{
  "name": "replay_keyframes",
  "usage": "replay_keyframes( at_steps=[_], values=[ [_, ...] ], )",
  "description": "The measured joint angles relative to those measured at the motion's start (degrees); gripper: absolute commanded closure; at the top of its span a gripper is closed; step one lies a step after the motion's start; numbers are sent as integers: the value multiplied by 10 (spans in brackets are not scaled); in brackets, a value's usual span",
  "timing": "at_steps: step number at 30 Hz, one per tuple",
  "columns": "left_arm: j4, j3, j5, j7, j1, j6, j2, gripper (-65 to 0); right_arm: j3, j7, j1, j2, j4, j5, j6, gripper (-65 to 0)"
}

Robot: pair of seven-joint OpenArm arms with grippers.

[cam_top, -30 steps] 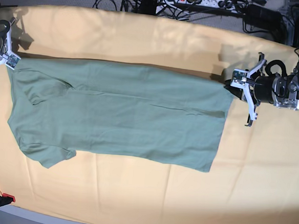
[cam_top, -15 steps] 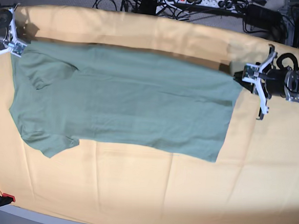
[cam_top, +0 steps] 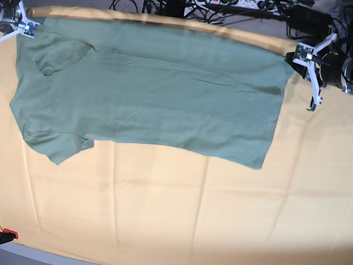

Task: Fold the T-shirt properly
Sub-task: 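Drag the shoulder edge further from the hem with both grippers, then release the shirt and move both grippers to the hem corners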

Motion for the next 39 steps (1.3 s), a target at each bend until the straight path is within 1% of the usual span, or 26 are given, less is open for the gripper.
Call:
replay_keyframes(
  at_steps=[3, 9, 10, 11, 13, 14, 15, 17, 19, 22, 24, 27, 28, 30, 31, 32, 35, 36, 39],
  values=[
    [12, 0, 0, 0, 15, 0, -7, 0, 0, 0, 0, 0, 0, 0, 0, 0],
    [22, 0, 0, 0, 32, 0, -8, 0, 0, 0, 0, 1, 0, -2, 0, 0],
    [22, 0, 0, 0, 32, 0, -8, 0, 0, 0, 0, 2, 0, -2, 0, -12],
    [22, 0, 0, 0, 31, 0, -8, -39, 0, 0, 0, 2, 0, -2, 0, -85],
    [22, -1, 2, 2, 28, 0, -8, -171, 0, -4, 0, 2, 1, 0, 0, -249],
    [22, -1, 2, 5, 25, 0, -8, -223, 0, -5, 0, 2, 3, -1, 0, -319],
    [22, -1, 2, 6, 19, 0, -8, -247, 0, -5, 0, 5, 7, 0, 0, -358],
    [22, -1, 0, 7, 5, 0, -8, -250, 0, -24, 0, 18, 21, 24, 0, -364],
    [22, -3, -22, 7, -12, 0, -10, -250, 9, -52, 0, 26, 41, 60, 0, -364],
    [23, -3, -56, 7, -38, 0, -16, -250, 43, -102, 0, 27, 70, 111, 0, -364],
    [23, -2, -74, 12, -59, -2, -24, -250, 79, -129, -1, 27, 82, 153, 0, -364],
    [23, -2, -135, 61, -103, -1, -28, -250, 149, -131, -1, 27, 93, 212, 0, -364],
    [21, -2, -165, 71, -116, 0, -28, -250, 174, -130, -1, 27, 93, 233, 0, -364],
    [10, -2, -245, 82, -142, -1, -28, -250, 224, -128, -1, 27, 94, 269, 0, -364],
    [1, -2, -273, 83, -153, -1, -25, -250, 246, -126, -1, 27, 93, 291, 0, -364],
    [-12, -2, -297, 83, -161, 7, -19, -250, 266, -124, -1, 27, 93, 312, 0, -363],
    [-74, 0, -363, 85, -193, 61, 18, -250, 307, -111, -1, 24, 94, 342, 0, -363],
    [-101, 0, -385, 84, -201, 69, 30, -250, 317, -110, 0, 18, 94, 341, 0, -363],
    [-198, 0, -446, 86, -215, 67, 70, -250, 328, -107, -1, 2, 94, 341, 0, -363]
  ],
)
